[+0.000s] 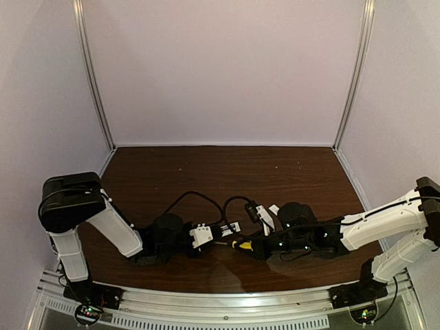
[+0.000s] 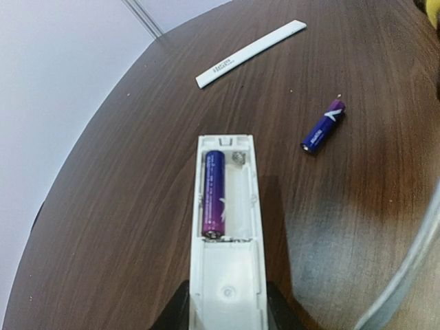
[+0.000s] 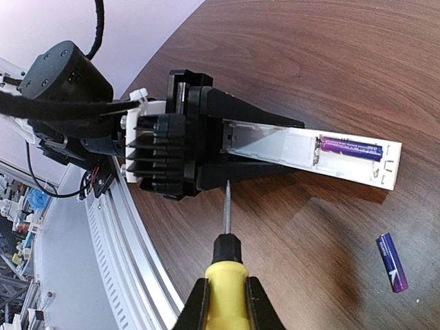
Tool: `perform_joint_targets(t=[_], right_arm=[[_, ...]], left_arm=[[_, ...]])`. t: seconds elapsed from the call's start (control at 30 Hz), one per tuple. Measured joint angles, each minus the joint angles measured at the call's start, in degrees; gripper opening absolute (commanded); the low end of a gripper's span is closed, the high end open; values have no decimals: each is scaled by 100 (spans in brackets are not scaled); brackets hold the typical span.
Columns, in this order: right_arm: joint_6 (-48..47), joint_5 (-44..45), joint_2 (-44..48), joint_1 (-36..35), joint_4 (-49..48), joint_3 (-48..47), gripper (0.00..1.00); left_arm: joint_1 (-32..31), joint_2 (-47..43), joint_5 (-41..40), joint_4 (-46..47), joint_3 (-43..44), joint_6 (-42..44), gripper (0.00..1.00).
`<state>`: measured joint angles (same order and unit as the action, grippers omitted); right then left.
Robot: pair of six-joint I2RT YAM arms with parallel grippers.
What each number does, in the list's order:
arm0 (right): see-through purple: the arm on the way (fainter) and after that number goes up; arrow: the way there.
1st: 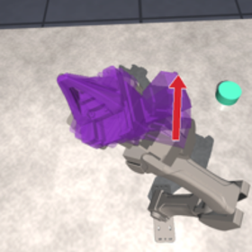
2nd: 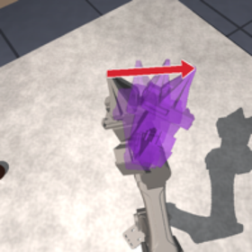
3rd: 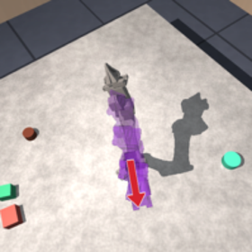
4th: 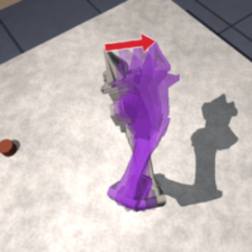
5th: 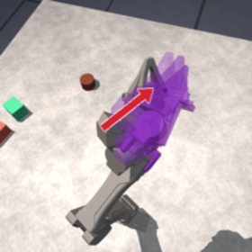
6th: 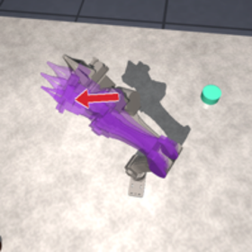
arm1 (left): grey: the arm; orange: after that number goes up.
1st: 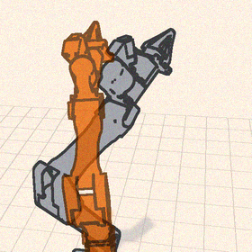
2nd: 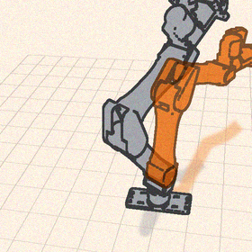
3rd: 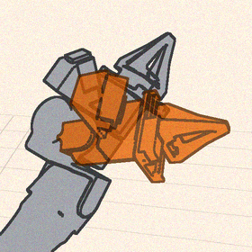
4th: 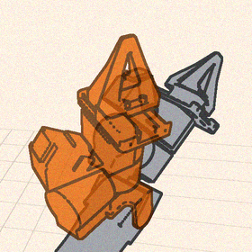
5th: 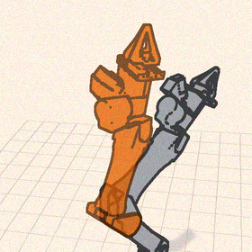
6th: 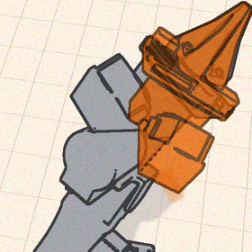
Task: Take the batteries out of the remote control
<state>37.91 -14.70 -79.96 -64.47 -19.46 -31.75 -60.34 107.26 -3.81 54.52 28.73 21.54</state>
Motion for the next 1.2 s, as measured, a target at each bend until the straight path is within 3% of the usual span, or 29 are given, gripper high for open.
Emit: perform_joint_targets(t=[0.7,1.2], right_arm=[[-55,330,101,0,433,-101,0],[-289,1137,767,0,1467,-461,0]], left_arm=[[0,0,-2,116,0,0,0],[0,0,-4,157,0,0,0]])
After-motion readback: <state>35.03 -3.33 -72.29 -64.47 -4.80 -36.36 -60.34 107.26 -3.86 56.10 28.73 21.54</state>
